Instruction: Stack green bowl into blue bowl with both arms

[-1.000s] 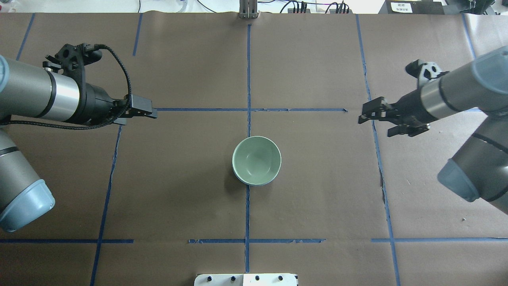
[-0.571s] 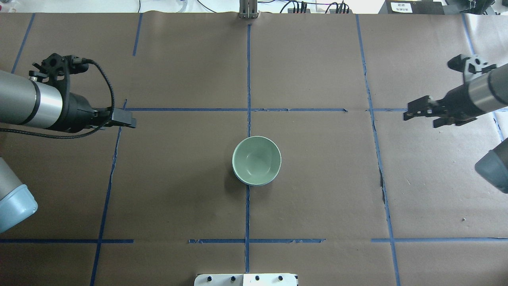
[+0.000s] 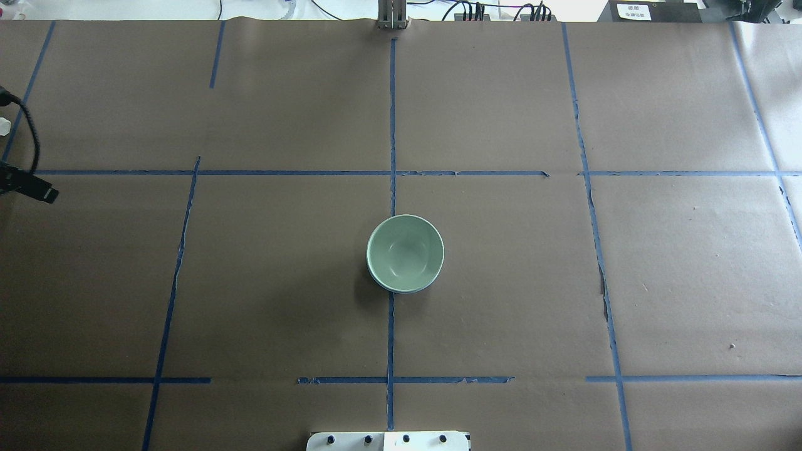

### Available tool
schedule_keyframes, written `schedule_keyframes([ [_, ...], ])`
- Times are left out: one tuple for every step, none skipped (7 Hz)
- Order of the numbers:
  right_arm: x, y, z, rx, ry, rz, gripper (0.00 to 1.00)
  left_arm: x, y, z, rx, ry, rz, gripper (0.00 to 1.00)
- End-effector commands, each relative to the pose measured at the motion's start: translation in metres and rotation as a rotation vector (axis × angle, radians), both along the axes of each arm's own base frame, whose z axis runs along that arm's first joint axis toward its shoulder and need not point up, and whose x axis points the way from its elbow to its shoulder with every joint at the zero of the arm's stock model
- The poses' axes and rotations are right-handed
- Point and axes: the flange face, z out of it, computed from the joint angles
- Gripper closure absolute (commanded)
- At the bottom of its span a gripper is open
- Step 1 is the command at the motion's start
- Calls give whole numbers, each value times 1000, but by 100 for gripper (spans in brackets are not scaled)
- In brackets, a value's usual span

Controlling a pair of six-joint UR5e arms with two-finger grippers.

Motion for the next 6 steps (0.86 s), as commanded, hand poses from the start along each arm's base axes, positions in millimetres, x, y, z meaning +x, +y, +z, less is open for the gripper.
schedule_keyframes([
  [13, 5, 11, -6, 11, -64, 0, -109, -12, 115, -21, 59, 38, 4],
  [13, 3, 10, -3, 12, -64, 0, -137, -12, 153, -70, 69, 3, 0],
  [13, 2, 9, -3, 9, -63, 0, -143, -6, 158, -97, 72, -19, 0],
  [12, 0, 8, -6, 10, -60, 0, -143, -6, 122, -187, 87, -135, 0],
  [12, 0, 7, -5, 10, -58, 0, -144, -2, 113, -221, 84, -165, 0],
  [12, -1, 10, -9, 12, -57, 0, -142, -1, 120, -183, 79, -110, 0],
])
